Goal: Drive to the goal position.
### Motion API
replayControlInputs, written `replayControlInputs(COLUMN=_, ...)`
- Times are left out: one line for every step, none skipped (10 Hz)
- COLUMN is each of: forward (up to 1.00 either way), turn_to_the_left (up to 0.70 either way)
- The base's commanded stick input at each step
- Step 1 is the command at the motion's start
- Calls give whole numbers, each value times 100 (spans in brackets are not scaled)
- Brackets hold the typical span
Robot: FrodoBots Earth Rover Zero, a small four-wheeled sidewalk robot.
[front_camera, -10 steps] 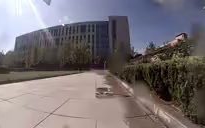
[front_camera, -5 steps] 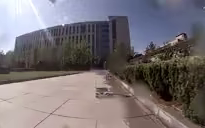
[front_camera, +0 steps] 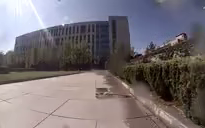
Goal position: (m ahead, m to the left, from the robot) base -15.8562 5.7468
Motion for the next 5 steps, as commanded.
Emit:
replayControlInputs(forward=6, turn_to_the_left=0)
replayControlInputs(forward=6, turn_to_the_left=0)
replayControlInputs(forward=6, turn_to_the_left=0)
replayControlInputs(forward=6, turn_to_the_left=0)
replayControlInputs(forward=6, turn_to_the_left=0)
